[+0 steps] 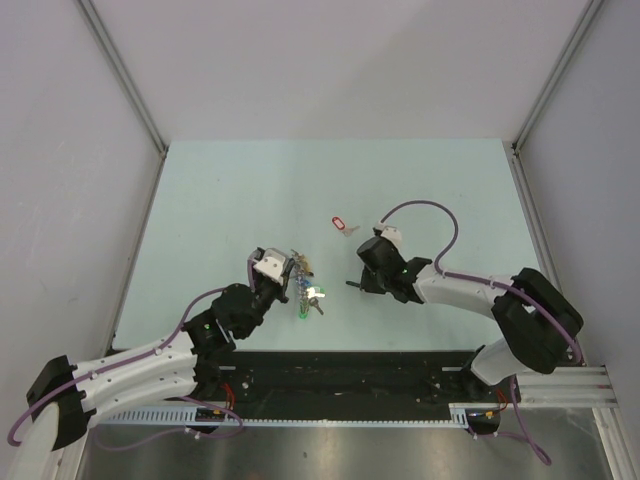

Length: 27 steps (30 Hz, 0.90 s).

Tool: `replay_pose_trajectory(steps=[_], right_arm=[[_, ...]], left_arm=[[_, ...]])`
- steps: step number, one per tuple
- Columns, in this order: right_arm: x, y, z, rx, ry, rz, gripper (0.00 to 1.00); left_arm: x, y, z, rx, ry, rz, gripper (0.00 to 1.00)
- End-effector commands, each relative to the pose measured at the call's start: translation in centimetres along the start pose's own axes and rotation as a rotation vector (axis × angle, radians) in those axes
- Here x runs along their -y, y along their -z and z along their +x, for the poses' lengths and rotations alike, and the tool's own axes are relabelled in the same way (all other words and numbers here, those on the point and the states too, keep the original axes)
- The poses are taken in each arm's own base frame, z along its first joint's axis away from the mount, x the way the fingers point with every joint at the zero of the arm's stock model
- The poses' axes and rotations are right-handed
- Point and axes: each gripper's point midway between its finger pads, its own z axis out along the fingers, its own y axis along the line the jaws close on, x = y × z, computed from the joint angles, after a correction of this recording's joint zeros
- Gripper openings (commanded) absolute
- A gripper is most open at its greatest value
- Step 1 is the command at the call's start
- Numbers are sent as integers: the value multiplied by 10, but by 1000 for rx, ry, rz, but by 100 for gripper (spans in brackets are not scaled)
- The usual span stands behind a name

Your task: Put the keys on the keyring

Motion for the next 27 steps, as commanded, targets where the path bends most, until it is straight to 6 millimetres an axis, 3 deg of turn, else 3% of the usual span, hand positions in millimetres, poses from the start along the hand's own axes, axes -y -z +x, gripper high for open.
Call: replay_pose_trajectory(steps=[1, 5, 11, 16, 19, 27], right_arm=[[1, -1, -15, 60, -30, 9, 0], [33, 8, -52, 135, -31, 80, 0], [100, 29, -113, 275, -86, 219, 0], [144, 37, -139, 357, -72, 364, 0], [147, 32, -139, 350, -66, 375, 0], [125, 10, -100, 258, -47, 370, 0]], left_arm=[[-2, -1, -29, 96, 29, -3, 1], [-2, 0, -29, 98, 30, -4, 0], [-2, -1, -30, 98, 31, -1, 1], [-1, -1, -30, 98, 33, 0, 0], [-1, -1, -29, 96, 32, -1, 0], [-1, -1, -29, 95, 30, 2, 0]])
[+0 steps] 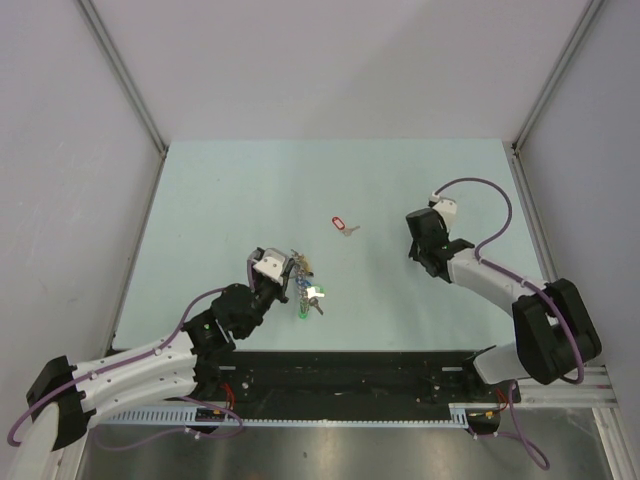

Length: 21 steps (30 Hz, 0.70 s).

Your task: Put the keys on the keyring

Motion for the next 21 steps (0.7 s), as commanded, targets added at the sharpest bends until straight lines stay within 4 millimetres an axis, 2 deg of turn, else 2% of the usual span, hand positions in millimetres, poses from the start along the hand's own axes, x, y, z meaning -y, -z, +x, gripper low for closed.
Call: replay_pose_trajectory(steps=[1, 10, 16, 18, 21], right_arm=[[-11, 1, 16, -7, -12, 20, 0], [-46, 20, 68, -88, 19, -39, 0], [-53, 31, 100, -137, -20, -46, 0], [-50, 34, 104, -142, -34, -37, 0], [-56, 41, 110, -162, -63, -67, 0]], left_arm=[[0, -1, -29, 94, 30, 3, 0], [0, 0, -29, 98, 36, 10, 0], [0, -1, -30, 99, 35, 9, 0], [0, -1, -29, 95, 33, 10, 0], [1, -1, -30, 98, 34, 9, 0]])
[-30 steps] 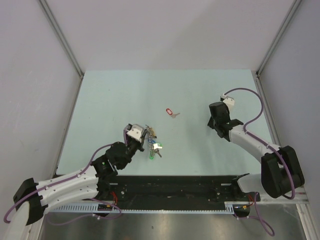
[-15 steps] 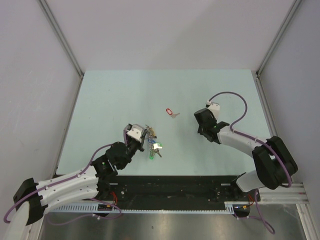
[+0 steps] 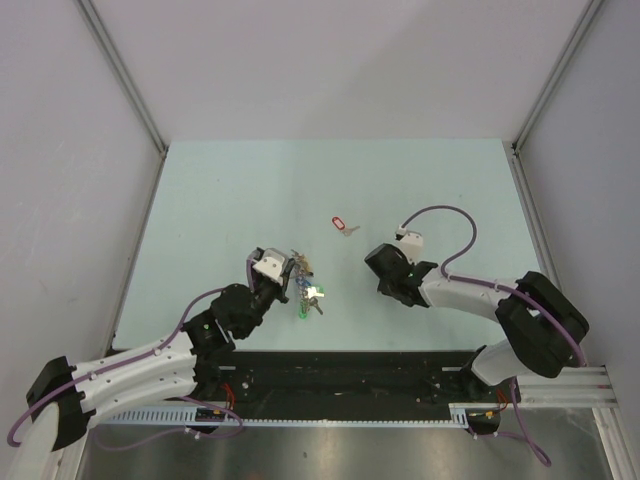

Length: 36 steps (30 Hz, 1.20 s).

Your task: Put the keys on the keyring

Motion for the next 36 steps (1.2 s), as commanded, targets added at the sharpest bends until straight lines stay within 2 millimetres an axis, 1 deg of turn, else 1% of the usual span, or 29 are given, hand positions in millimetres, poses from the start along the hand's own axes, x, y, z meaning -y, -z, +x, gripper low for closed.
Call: replay_pose_trajectory(steps=[1, 3, 6, 7, 9, 10, 13, 17, 22, 25, 29, 30, 36], right_arm=[[-2, 6, 9, -16, -85, -5, 0], [-7, 10, 11, -27, -87, -31, 1], [-14, 17, 9, -40, -81, -72, 18], [-15, 21, 6, -39, -82, -90, 27], [-12, 24, 0, -36, -62, -102, 34], [-13, 27, -2, -45, -66, -122, 40], [-13, 30, -5, -64, -38, -155, 48], [-9, 29, -1, -98, 0, -160, 55], [3, 21, 5, -123, 20, -120, 57], [2, 16, 10, -142, 28, -123, 58], [4, 6, 16, -140, 53, -106, 64], [6, 3, 19, -140, 60, -96, 66], [10, -5, 28, -155, 73, -65, 70]], left_arm=[[0, -1, -28, 92, 31, 3, 0], [0, -2, -28, 91, 31, 4, 1], [0, -3, -26, 86, 27, 4, 1], [0, -2, -27, 87, 26, 2, 0], [1, -2, -27, 87, 27, 5, 0], [1, -2, -27, 88, 29, 7, 0], [1, -2, -27, 89, 31, 10, 1], [1, -2, -27, 87, 28, 10, 0], [2, -2, -27, 87, 28, 11, 0], [1, -2, -27, 89, 29, 11, 1], [2, -2, -27, 90, 31, 13, 0], [2, -2, -28, 92, 32, 13, 0], [1, -2, -27, 90, 30, 11, 0]])
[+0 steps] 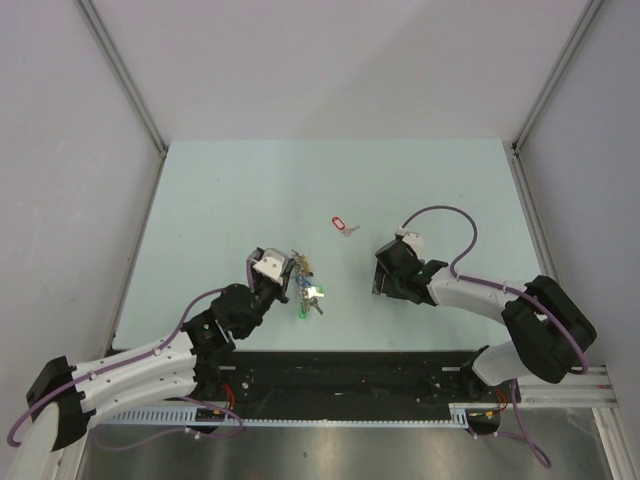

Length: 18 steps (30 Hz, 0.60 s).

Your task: Put the keys on the keyring

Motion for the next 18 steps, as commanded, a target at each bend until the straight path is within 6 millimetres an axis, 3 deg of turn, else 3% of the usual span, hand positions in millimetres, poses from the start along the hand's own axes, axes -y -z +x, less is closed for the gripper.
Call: replay_pose_trajectory(steps=[1, 13, 18], right_arm=[[9, -10, 14, -32, 20, 43, 70], [-26, 5, 30, -114, -22, -110, 57], [-49, 4, 22, -73, -27, -191, 56]], left_arm=[[1, -1, -28, 92, 29, 8, 0], [1, -1, -28, 92, 30, 9, 0], [1, -1, -29, 93, 31, 11, 0]])
